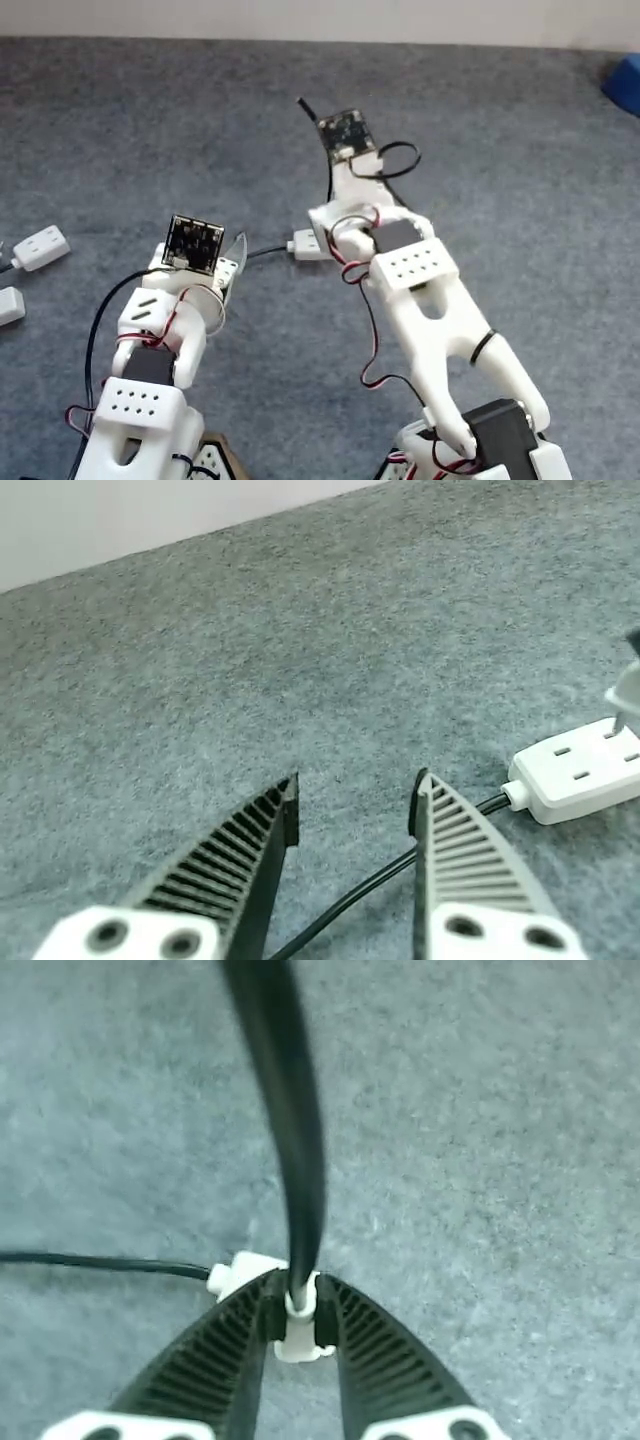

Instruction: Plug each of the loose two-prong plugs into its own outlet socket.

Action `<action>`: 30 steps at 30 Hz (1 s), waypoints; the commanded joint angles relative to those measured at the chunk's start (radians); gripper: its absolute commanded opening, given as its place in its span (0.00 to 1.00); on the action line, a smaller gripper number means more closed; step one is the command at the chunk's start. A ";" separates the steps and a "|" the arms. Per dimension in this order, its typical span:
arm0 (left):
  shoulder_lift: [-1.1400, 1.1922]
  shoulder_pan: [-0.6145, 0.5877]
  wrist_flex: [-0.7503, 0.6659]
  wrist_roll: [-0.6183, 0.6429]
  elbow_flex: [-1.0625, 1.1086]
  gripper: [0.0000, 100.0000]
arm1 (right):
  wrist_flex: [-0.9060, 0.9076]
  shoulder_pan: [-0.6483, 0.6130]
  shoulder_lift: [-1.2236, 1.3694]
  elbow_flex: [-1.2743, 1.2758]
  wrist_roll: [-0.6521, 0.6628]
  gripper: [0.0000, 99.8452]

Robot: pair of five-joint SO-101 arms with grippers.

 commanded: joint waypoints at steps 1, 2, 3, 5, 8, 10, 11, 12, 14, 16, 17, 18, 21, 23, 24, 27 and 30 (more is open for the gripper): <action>-0.007 -0.007 -0.003 0.003 -0.004 0.20 | -0.058 -0.004 -0.048 0.012 0.031 0.01; -0.007 -0.007 -0.003 0.003 -0.004 0.20 | -0.062 0.004 -0.048 0.013 0.031 0.01; -0.007 -0.007 -0.003 0.003 -0.004 0.20 | -0.064 0.013 -0.048 0.012 0.031 0.01; -0.007 -0.007 -0.003 0.003 -0.004 0.20 | -0.064 0.031 -0.050 0.008 0.020 0.01; -0.007 -0.007 -0.003 0.003 -0.004 0.20 | -0.058 0.053 -0.050 0.008 -0.100 0.01; -0.007 -0.007 -0.003 0.003 -0.004 0.20 | -0.044 0.056 -0.050 0.008 -0.133 0.01; -0.007 -0.007 -0.003 0.003 -0.004 0.20 | -0.042 0.056 -0.050 0.008 -0.149 0.01; -0.007 -0.007 -0.003 0.003 -0.004 0.20 | -0.041 0.056 -0.050 0.010 -0.160 0.01; -0.007 -0.007 -0.003 0.003 -0.004 0.20 | -0.041 0.056 -0.050 0.013 -0.172 0.01; -0.007 -0.007 -0.003 0.003 -0.004 0.20 | -0.041 0.056 -0.050 0.015 -0.189 0.01; -0.007 -0.007 -0.003 0.003 -0.004 0.20 | -0.041 0.056 -0.050 0.015 -0.201 0.01; -0.007 -0.007 -0.003 0.003 -0.004 0.20 | -0.041 0.056 -0.048 0.015 -0.213 0.01; -0.007 -0.007 -0.003 0.003 -0.004 0.20 | -0.039 0.061 -0.047 0.018 -0.238 0.01; -0.007 -0.007 -0.003 0.003 -0.004 0.20 | -0.039 0.074 -0.042 0.018 -0.239 0.01; -0.007 -0.007 -0.003 0.003 -0.004 0.20 | -0.039 0.082 -0.041 0.018 -0.239 0.01; -0.007 -0.007 -0.003 0.003 -0.004 0.20 | -0.039 0.097 -0.041 0.018 -0.238 0.01; -0.007 -0.007 -0.003 0.003 -0.004 0.20 | -0.041 0.101 -0.039 0.018 -0.235 0.01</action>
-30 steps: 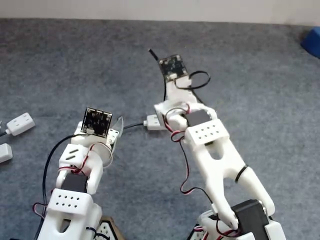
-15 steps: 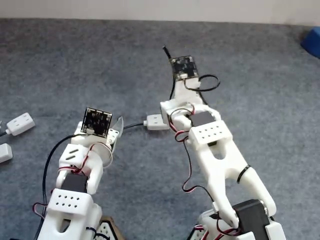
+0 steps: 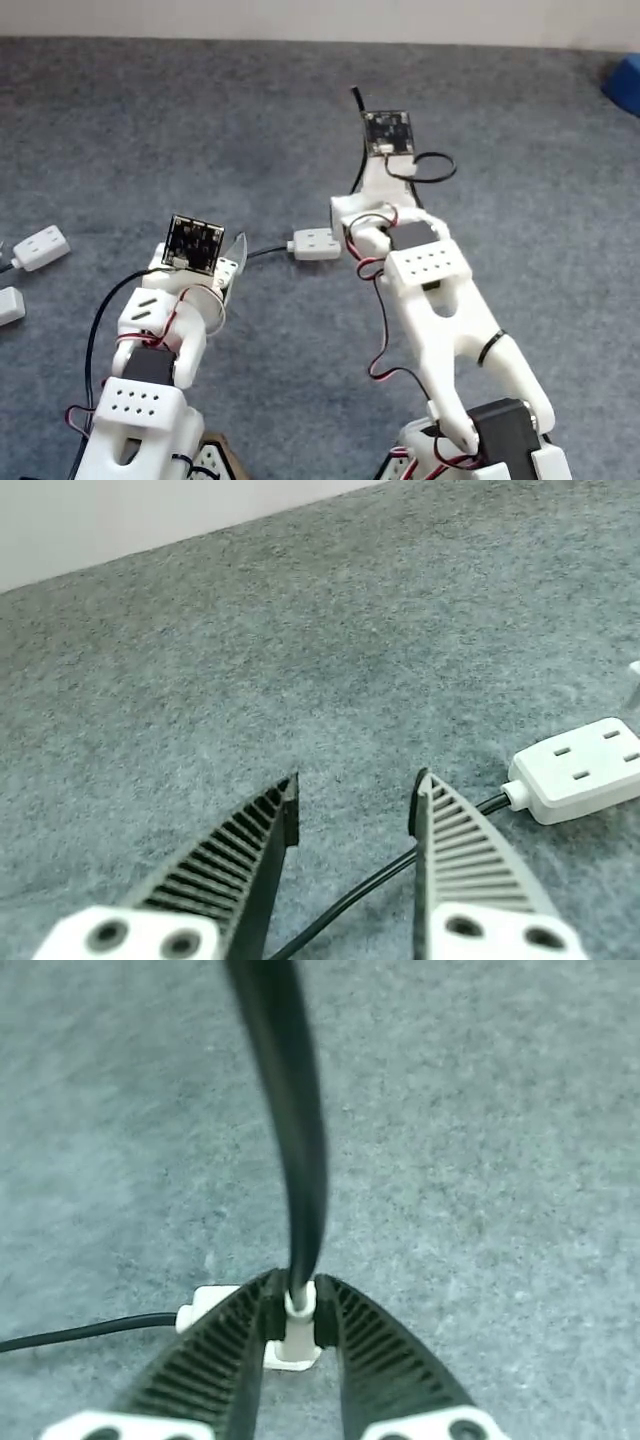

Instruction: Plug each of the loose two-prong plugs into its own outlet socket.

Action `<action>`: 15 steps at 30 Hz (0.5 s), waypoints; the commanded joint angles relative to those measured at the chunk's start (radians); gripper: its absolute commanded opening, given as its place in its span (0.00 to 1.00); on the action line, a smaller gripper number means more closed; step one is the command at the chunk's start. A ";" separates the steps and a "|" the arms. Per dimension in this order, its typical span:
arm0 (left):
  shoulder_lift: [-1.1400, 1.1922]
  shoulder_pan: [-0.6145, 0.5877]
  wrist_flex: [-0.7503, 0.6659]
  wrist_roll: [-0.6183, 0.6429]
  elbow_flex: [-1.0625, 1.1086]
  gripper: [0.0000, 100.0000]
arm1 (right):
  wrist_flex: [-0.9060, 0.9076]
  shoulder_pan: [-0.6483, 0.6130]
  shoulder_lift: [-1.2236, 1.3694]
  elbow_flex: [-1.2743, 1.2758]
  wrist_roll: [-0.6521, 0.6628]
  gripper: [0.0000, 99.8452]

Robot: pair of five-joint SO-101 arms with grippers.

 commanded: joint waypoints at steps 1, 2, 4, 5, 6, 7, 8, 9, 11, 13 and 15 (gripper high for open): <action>-0.007 -0.007 -0.003 0.003 -0.004 0.20 | 0.002 0.016 -0.039 -0.004 -0.006 0.01; -0.007 -0.007 -0.003 0.003 -0.004 0.20 | 0.002 0.015 -0.039 -0.004 -0.006 0.01; -0.007 -0.007 -0.003 0.003 -0.004 0.20 | 0.002 0.013 -0.039 -0.004 -0.006 0.01; -0.007 -0.007 -0.003 0.003 -0.004 0.20 | 0.002 0.012 -0.038 -0.004 -0.006 0.01; -0.007 -0.007 -0.003 0.003 -0.004 0.20 | 0.002 0.012 -0.038 -0.004 -0.011 0.01; -0.007 -0.007 -0.003 0.003 -0.004 0.20 | 0.002 0.010 -0.036 -0.004 -0.011 0.01; -0.007 -0.007 -0.003 0.003 -0.004 0.20 | 0.002 0.010 -0.031 -0.005 -0.011 0.01; -0.007 -0.007 -0.003 0.003 -0.004 0.20 | 0.002 0.010 -0.021 -0.007 -0.011 0.01; -0.007 -0.007 -0.003 0.003 -0.004 0.20 | 0.002 0.008 0.019 -0.013 -0.011 0.01; -0.007 -0.007 -0.003 0.003 -0.004 0.20 | 0.004 -0.010 0.056 -0.035 -0.011 0.01; -0.007 -0.007 -0.003 0.003 -0.004 0.20 | 0.005 -0.025 0.082 -0.056 -0.006 0.01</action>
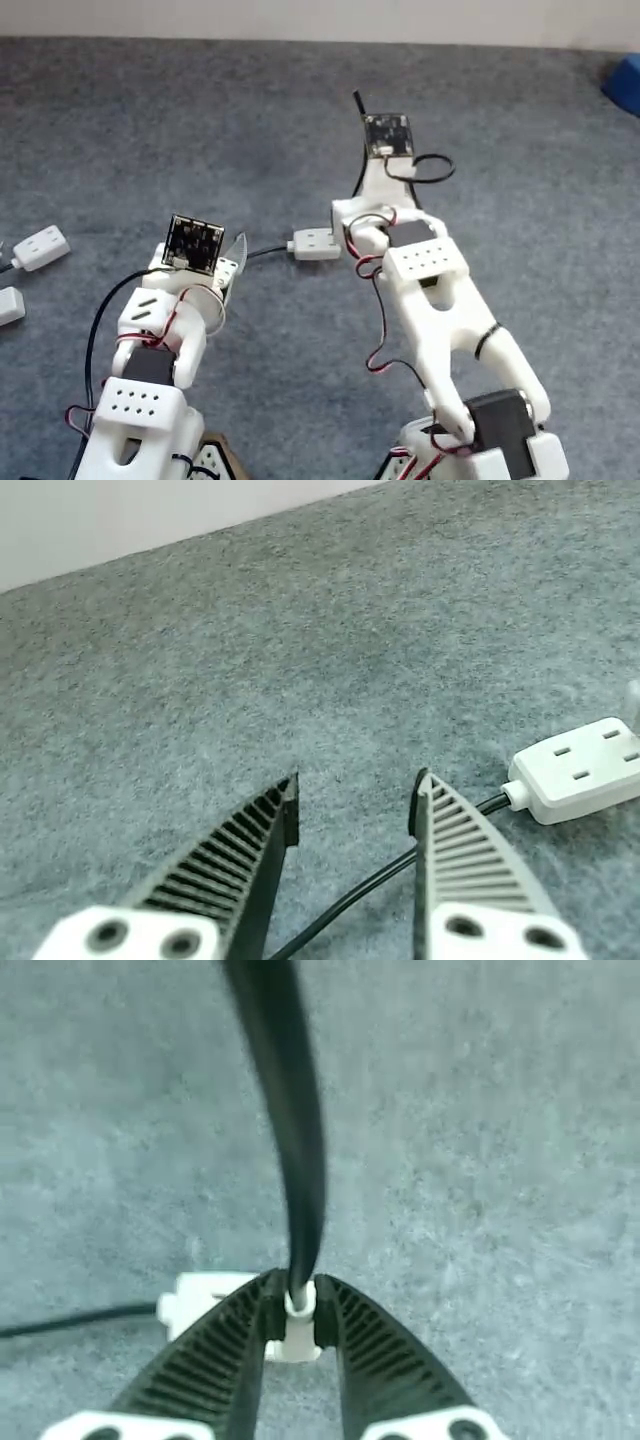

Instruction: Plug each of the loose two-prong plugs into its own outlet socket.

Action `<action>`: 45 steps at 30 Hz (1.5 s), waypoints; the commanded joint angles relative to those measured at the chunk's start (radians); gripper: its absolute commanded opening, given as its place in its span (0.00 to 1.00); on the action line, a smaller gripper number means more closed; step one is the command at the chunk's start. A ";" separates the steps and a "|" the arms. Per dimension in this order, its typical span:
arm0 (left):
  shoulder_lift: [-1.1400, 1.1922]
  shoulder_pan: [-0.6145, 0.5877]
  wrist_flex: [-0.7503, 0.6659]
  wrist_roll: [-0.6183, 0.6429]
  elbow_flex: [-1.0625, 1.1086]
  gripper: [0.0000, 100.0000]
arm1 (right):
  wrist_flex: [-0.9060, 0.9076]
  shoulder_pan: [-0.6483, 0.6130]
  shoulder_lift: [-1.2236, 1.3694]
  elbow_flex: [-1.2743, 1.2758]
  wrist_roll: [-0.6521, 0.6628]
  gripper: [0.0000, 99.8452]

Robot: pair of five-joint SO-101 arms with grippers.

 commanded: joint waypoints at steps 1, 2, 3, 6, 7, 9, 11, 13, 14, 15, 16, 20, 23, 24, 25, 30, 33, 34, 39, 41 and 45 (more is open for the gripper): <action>-0.007 -0.007 -0.003 0.003 -0.004 0.20 | 0.005 -0.038 0.012 -0.062 -0.003 0.01; -0.007 -0.007 -0.003 0.003 -0.004 0.20 | 0.005 -0.042 0.013 -0.067 -0.003 0.01; -0.007 -0.007 -0.003 0.003 -0.004 0.20 | 0.005 -0.044 0.013 -0.068 -0.003 0.01; -0.007 -0.007 -0.003 0.003 -0.004 0.20 | 0.012 -0.042 0.012 -0.073 -0.003 0.01; -0.007 -0.007 -0.003 0.003 -0.004 0.20 | 0.022 -0.042 0.012 -0.076 -0.003 0.01; -0.007 -0.007 -0.003 0.003 -0.004 0.20 | 0.025 -0.042 0.010 -0.077 -0.003 0.01; -0.007 -0.007 -0.003 0.003 -0.004 0.20 | 0.027 -0.042 0.012 -0.093 -0.003 0.01; -0.007 -0.007 -0.003 0.003 -0.004 0.20 | 0.027 -0.042 0.012 -0.102 -0.003 0.01; -0.007 -0.007 -0.003 0.003 -0.004 0.20 | 0.024 -0.042 0.013 -0.102 -0.003 0.01; -0.007 -0.007 -0.003 0.003 -0.004 0.20 | 0.022 -0.042 0.018 -0.105 -0.002 0.01; -0.007 -0.007 -0.003 0.003 -0.004 0.20 | 0.010 -0.042 0.019 -0.105 -0.002 0.01; -0.007 -0.007 -0.003 0.003 -0.004 0.20 | -0.042 -0.041 0.021 -0.101 0.009 0.01; -0.007 -0.007 -0.003 0.003 -0.004 0.20 | -0.070 -0.042 0.021 -0.097 0.023 0.01; -0.007 -0.007 -0.003 0.003 -0.004 0.20 | -0.076 -0.042 0.021 -0.097 0.025 0.01; -0.007 -0.007 -0.003 0.003 -0.004 0.20 | -0.076 -0.042 0.021 -0.097 0.025 0.01; -0.007 -0.007 -0.003 0.003 -0.004 0.20 | -0.071 -0.042 0.022 -0.096 0.025 0.01; -0.007 -0.007 -0.003 0.003 -0.004 0.20 | -0.035 -0.044 0.019 -0.077 0.025 0.01; -0.007 -0.007 -0.003 0.003 -0.004 0.20 | -0.025 -0.044 0.019 -0.077 0.025 0.01; -0.007 -0.007 -0.003 0.003 -0.004 0.20 | -0.015 -0.042 0.019 -0.073 0.023 0.01; -0.007 -0.007 -0.003 0.003 -0.004 0.20 | -0.015 -0.042 0.019 -0.073 0.021 0.01; -0.007 -0.007 -0.003 0.003 -0.004 0.20 | -0.015 -0.042 0.021 -0.073 0.023 0.01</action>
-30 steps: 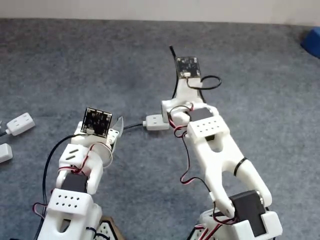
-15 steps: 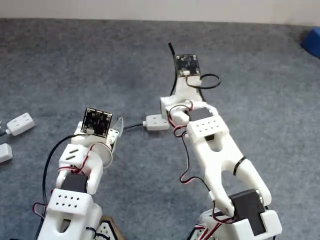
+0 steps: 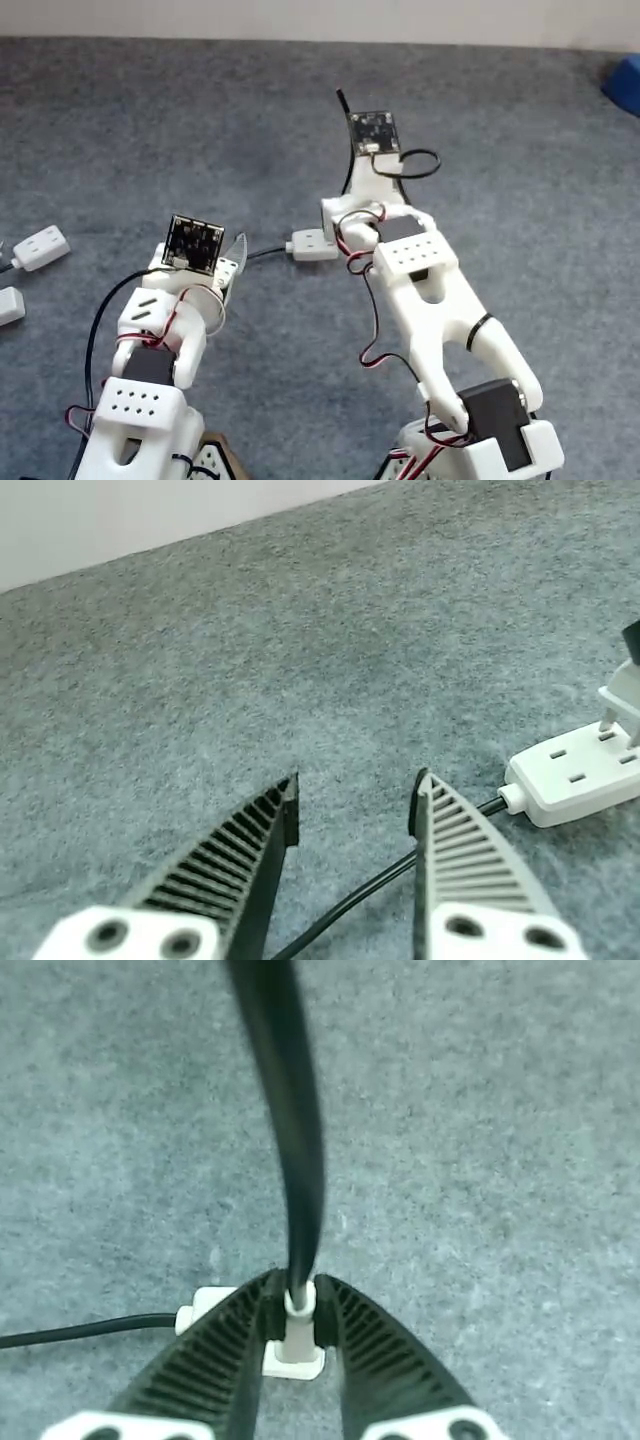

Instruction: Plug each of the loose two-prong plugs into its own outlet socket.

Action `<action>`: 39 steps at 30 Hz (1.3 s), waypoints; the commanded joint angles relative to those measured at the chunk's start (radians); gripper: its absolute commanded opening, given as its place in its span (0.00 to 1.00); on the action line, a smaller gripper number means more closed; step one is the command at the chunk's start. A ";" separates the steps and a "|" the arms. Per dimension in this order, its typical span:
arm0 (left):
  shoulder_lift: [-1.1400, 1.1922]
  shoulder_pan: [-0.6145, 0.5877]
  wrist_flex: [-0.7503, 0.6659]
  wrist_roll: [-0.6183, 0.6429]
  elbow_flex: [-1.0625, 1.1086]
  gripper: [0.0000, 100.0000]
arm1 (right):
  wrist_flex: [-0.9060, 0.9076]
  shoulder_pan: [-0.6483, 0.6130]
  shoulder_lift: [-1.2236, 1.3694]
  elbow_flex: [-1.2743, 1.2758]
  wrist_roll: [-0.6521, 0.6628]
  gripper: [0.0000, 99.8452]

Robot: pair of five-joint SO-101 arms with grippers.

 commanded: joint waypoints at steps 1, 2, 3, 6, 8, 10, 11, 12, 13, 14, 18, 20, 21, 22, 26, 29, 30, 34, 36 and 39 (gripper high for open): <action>-0.007 -0.007 -0.003 0.003 -0.004 0.20 | -0.001 -0.010 -0.007 -0.028 0.011 0.01; -0.007 -0.007 -0.003 0.003 -0.004 0.20 | -0.004 -0.010 -0.007 -0.028 0.011 0.01; -0.007 -0.007 -0.003 0.003 -0.004 0.20 | -0.004 -0.010 -0.005 -0.028 0.011 0.01; -0.007 -0.007 -0.003 0.003 -0.004 0.20 | -0.004 -0.010 -0.005 -0.028 0.011 0.01; -0.007 -0.007 -0.003 0.003 -0.004 0.20 | -0.004 -0.010 -0.001 -0.028 0.011 0.01; -0.007 -0.007 -0.003 0.003 -0.004 0.20 | -0.004 -0.010 0.025 -0.028 0.011 0.01; -0.007 -0.007 -0.003 0.003 -0.004 0.20 | -0.004 -0.010 0.047 -0.035 0.011 0.01; -0.007 -0.007 -0.003 0.003 -0.004 0.20 | -0.004 -0.010 0.068 -0.038 0.011 0.01; -0.007 -0.007 -0.003 0.003 -0.004 0.20 | -0.004 -0.010 0.085 -0.041 0.011 0.01; -0.007 -0.007 -0.003 0.003 -0.004 0.20 | -0.001 -0.012 0.102 -0.053 0.011 0.01; -0.007 -0.007 -0.003 0.003 -0.004 0.20 | 0.002 -0.021 0.130 -0.070 0.011 0.01; -0.007 -0.008 -0.003 0.003 -0.004 0.20 | 0.013 -0.022 0.130 -0.070 0.011 0.01; -0.007 -0.008 -0.003 0.003 -0.004 0.20 | 0.036 -0.022 0.130 -0.076 0.011 0.01; -0.007 -0.008 -0.003 0.003 -0.004 0.20 | 0.061 -0.022 0.128 -0.084 0.011 0.01; -0.007 -0.008 -0.003 0.003 -0.004 0.20 | 0.177 -0.019 0.130 -0.151 0.012 0.01; -0.007 -0.010 -0.003 0.003 -0.004 0.20 | 0.236 -0.018 0.134 -0.188 0.014 0.01; -0.007 -0.010 -0.003 0.003 -0.004 0.20 | 0.245 -0.018 0.134 -0.194 0.020 0.01; -0.007 -0.010 -0.003 0.003 -0.004 0.20 | 0.271 -0.016 0.134 -0.200 0.051 0.01; -0.007 -0.010 -0.003 0.003 -0.004 0.20 | 0.272 -0.016 0.136 -0.211 0.052 0.01; -0.007 -0.010 -0.003 0.003 -0.004 0.20 | 0.291 -0.016 0.136 -0.236 0.052 0.01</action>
